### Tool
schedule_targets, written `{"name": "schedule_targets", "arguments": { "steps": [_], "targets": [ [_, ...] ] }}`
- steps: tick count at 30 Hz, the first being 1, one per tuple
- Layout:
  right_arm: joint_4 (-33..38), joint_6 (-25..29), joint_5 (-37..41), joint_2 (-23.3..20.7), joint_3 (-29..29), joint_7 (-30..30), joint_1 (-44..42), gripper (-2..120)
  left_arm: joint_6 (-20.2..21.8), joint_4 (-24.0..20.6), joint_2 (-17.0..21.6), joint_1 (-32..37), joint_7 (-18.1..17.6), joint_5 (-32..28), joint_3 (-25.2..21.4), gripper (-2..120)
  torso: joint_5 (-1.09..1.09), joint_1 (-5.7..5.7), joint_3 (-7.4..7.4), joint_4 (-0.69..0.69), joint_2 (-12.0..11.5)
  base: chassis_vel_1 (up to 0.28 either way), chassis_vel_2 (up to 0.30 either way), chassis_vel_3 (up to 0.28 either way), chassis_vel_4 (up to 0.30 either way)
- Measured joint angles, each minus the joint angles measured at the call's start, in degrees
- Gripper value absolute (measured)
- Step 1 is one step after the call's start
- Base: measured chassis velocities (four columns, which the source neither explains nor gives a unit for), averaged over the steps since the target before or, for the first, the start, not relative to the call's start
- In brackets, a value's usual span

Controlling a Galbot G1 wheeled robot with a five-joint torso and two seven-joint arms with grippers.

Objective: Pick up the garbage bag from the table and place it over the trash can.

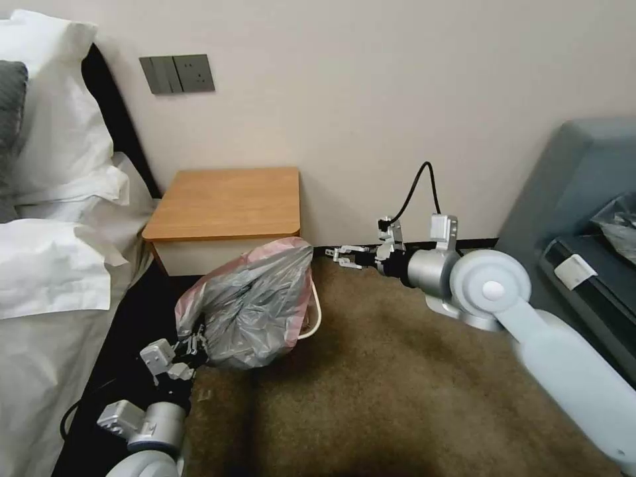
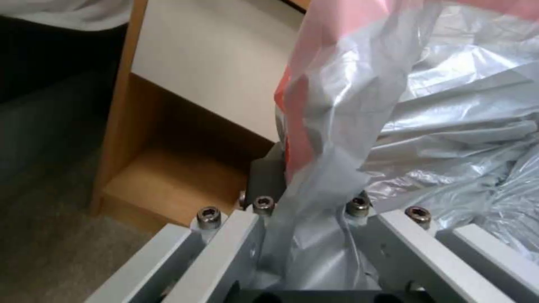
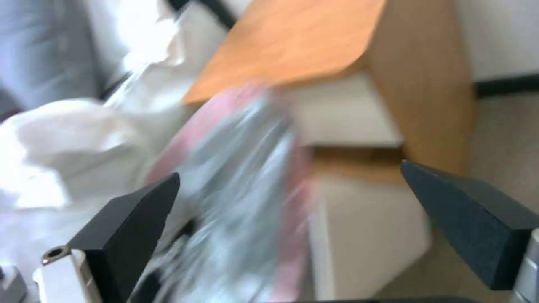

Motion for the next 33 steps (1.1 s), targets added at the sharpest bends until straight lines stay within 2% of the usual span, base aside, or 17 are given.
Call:
{"name": "schedule_targets", "arguments": {
  "steps": [3,5,6,8,9,12,15,16,17,20,23,32,33],
  "targets": [
    [4.46,0.14,3.27,-0.52,1.31,3.16,-4.52,100,1.32,-0.73,0.16,-0.39,-1.96,-0.77,0.38,6,-0.02,0.00,0.00,0.00,0.00,0.000,0.000,0.000,0.000],
    [6.98,-0.04,3.72,-1.42,2.90,3.04,-9.76,100,2.88,-1.79,0.36,-0.73,-4.10,-2.36,0.54,6,0.01,0.00,-0.01,-0.02,0.00,0.000,0.000,0.000,0.000],
    [6.98,-0.04,3.72,-1.42,2.90,3.04,-9.76,100,2.88,-1.79,0.36,-0.73,-4.10,-2.36,0.54,6,0.01,0.00,-0.01,-0.02,0.00,0.000,0.000,0.000,0.000],
    [8.09,-1.06,2.45,-2.04,4.51,0.19,-15.16,100,5.27,-3.54,0.78,-1.00,-6.74,-5.74,0.54,6,0.00,0.00,-0.01,-0.03,0.00,0.000,0.000,0.000,0.000],
    [8.09,-1.06,2.45,-2.04,4.51,0.19,-15.16,100,5.27,-3.54,0.78,-1.00,-6.74,-5.74,0.54,6,0.00,0.00,-0.01,-0.03,0.00,0.000,0.000,0.000,0.000],
    [5.96,-1.27,-3.03,-1.35,4.55,-7.01,-18.59,100,8.27,-5.85,1.41,-1.46,-9.93,-10.38,0.28,6,0.00,0.00,-0.01,-0.02,0.00,0.000,0.000,0.000,0.000],
    [3.49,-1.02,-5.85,-0.39,3.74,-11.55,-18.81,100,10.06,-7.09,1.71,-1.74,-11.93,-13.19,0.01,6,0.00,0.00,0.00,-0.01,0.00,0.000,0.000,0.000,0.000],
    [1.31,-0.50,-8.44,0.32,3.09,-15.73,-18.78,100,11.21,-7.99,2.00,-1.89,-13.13,-15.19,-0.34,6,0.01,0.00,0.00,0.00,0.00,0.000,0.000,0.000,0.000],
    [1.31,-0.50,-8.44,0.32,3.09,-15.73,-18.78,100,11.21,-7.99,2.00,-1.89,-13.13,-15.19,-0.34,6,0.01,0.00,0.00,0.00,0.00,0.000,0.000,0.000,0.000],
    [-3.03,2.07,-13.07,1.94,1.30,-24.41,-18.21,100,13.50,-9.77,3.17,-2.10,-15.08,-18.77,-1.41,6,0.00,0.00,0.00,-0.01,0.00,0.000,0.000,0.000,0.000],
    [-4.36,3.93,-14.65,2.86,-0.28,-27.84,-17.79,100,14.54,-10.27,3.78,-2.21,-15.87,-20.26,-1.80,6,0.00,0.00,0.00,0.00,0.00,0.000,0.000,0.000,0.000],
    [-5.24,5.89,-15.07,4.94,-3.48,-29.76,-16.45,98,15.71,-10.28,4.24,-2.87,-16.67,-20.99,-1.85,6,-0.01,0.00,0.00,0.00,0.00,0.000,0.000,0.000,0.000],
    [-5.34,6.02,-14.12,5.33,-3.81,-29.20,-16.14,95,15.86,-10.24,4.27,-2.96,-16.73,-21.10,-1.79,6,0.00,0.00,0.00,-0.01,0.00,0.000,0.000,0.000,0.000]
  ]
}}
